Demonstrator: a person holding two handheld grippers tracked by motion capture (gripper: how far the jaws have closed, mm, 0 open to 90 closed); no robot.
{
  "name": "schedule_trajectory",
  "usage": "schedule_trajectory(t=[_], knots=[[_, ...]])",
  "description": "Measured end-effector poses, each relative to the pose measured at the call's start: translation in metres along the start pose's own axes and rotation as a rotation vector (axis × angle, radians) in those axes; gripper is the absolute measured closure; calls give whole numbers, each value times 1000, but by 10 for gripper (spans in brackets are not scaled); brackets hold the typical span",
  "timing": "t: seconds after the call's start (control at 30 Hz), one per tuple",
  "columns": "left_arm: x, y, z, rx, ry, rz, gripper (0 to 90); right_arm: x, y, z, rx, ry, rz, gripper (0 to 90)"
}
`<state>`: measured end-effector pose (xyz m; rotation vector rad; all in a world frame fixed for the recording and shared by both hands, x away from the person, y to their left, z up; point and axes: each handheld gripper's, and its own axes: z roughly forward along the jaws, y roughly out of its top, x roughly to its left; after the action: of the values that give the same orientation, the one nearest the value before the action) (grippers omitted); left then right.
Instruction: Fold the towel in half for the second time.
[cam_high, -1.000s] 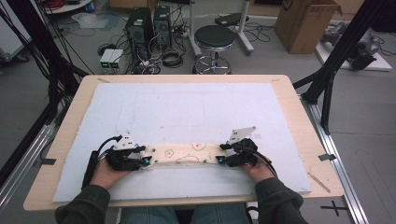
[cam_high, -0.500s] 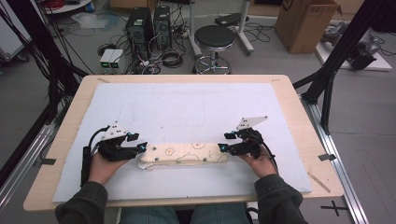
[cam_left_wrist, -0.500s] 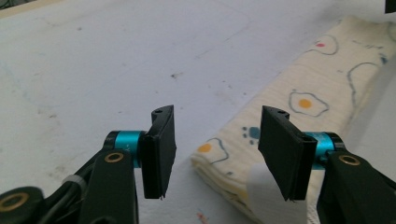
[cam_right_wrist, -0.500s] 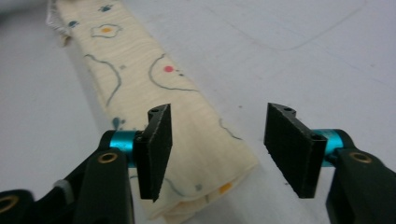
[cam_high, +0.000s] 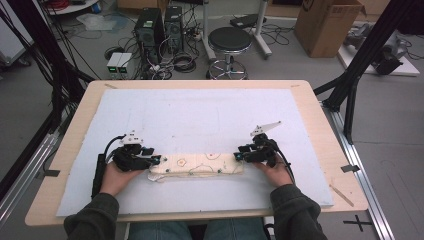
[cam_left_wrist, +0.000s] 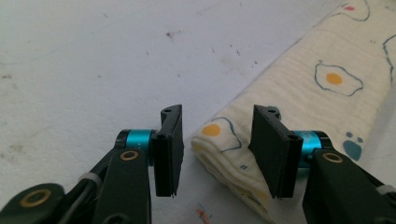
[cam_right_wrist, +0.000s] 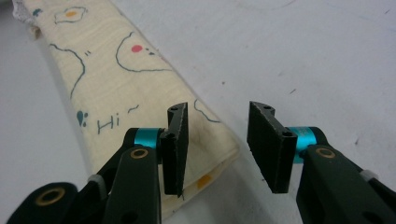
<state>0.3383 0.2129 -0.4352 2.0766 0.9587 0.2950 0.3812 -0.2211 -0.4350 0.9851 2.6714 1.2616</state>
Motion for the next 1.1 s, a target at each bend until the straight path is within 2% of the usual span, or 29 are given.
schedule_trajectory(t=[0.17, 0.5, 0.67, 0.77, 0.93, 0.97, 1.1], knots=[[-1, -2, 3, 22, -7, 8, 597, 0, -1, 2, 27, 9, -4, 656], [-5, -3, 3, 18, -9, 45, 789, 2, -2, 4, 46, 31, -8, 779], [-6, -1, 0, 9, 5, 46, 812, 3, -1, 2, 38, 34, -20, 798], [-7, 3, -1, -18, 17, 32, 815, 3, 1, -2, 27, 28, -25, 800], [-4, 9, -1, -45, 45, 17, 817, 2, 8, -6, 21, 1, -36, 802], [-3, 11, -1, -36, 48, 21, 817, 1, 11, -6, 18, -2, -36, 802], [-1, 19, 2, -54, 72, 20, 817, -2, 17, -6, 12, -28, -40, 803]])
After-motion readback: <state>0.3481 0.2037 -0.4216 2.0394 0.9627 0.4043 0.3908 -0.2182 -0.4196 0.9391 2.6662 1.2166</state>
